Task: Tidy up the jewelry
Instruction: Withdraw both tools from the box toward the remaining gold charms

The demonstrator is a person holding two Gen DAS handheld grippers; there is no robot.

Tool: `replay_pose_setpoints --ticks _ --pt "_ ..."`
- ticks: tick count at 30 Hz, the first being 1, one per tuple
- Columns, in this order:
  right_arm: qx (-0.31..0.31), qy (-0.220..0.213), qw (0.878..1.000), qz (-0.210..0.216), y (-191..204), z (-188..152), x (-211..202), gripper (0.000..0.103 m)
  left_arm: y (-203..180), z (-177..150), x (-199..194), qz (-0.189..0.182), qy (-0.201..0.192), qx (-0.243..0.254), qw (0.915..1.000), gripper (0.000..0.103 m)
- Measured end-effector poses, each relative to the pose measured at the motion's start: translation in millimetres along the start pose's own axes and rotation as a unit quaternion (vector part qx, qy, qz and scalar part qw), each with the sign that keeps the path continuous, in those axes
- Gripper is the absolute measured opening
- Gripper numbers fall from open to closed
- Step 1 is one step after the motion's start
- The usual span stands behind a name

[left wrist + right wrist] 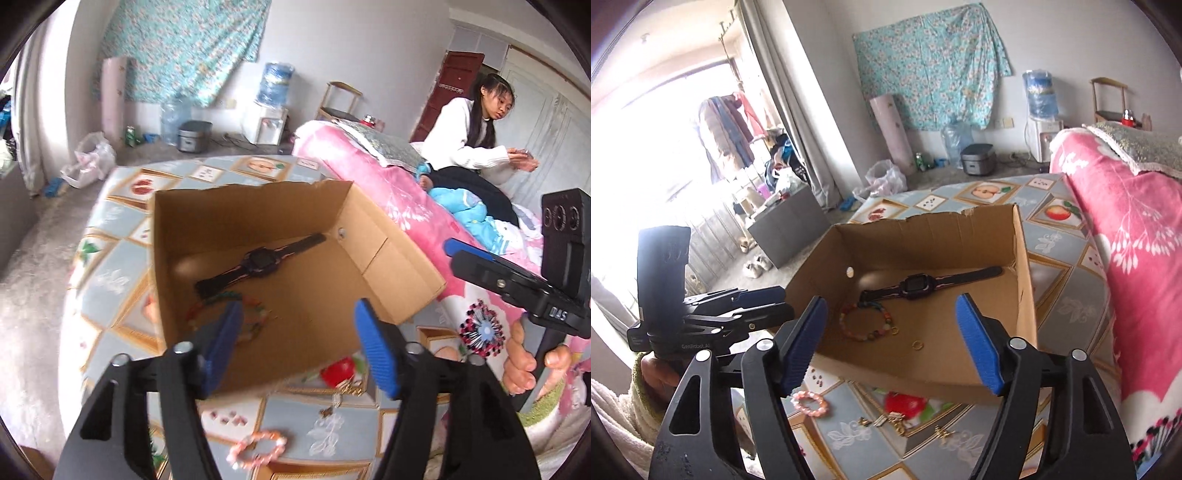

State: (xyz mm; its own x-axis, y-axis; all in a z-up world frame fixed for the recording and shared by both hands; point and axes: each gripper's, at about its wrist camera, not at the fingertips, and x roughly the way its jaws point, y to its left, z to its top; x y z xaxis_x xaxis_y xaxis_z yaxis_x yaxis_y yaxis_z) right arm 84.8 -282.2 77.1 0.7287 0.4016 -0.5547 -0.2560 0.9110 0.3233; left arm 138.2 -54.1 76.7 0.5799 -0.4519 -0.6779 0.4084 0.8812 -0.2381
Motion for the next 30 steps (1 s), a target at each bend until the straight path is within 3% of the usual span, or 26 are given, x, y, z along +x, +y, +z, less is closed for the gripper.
replay_pose_setpoints --ticks 6,14,23,30 --pt "0.01 0.007 1.0 0.016 8.0 -21.1 -3.3 0.07 -2.1 -28.1 -19.3 0.038 -0.003 0.008 0.9993 0.074" --pt "0.0 0.008 1.0 0.022 18.9 -36.5 -5.3 0.07 -7.5 -57.1 -20.9 0.055 0.01 0.019 0.9983 0.076" --pt "0.012 0.025 0.999 -0.031 -0.5 -61.6 -18.1 0.07 -19.8 -89.5 -6.3 0.027 0.037 0.031 0.9985 0.076" --pt "0.055 0.082 0.994 -0.048 -21.7 -95.9 -9.7 0.07 -37.9 -117.9 14.0 0.039 0.052 0.072 0.9952 0.076"
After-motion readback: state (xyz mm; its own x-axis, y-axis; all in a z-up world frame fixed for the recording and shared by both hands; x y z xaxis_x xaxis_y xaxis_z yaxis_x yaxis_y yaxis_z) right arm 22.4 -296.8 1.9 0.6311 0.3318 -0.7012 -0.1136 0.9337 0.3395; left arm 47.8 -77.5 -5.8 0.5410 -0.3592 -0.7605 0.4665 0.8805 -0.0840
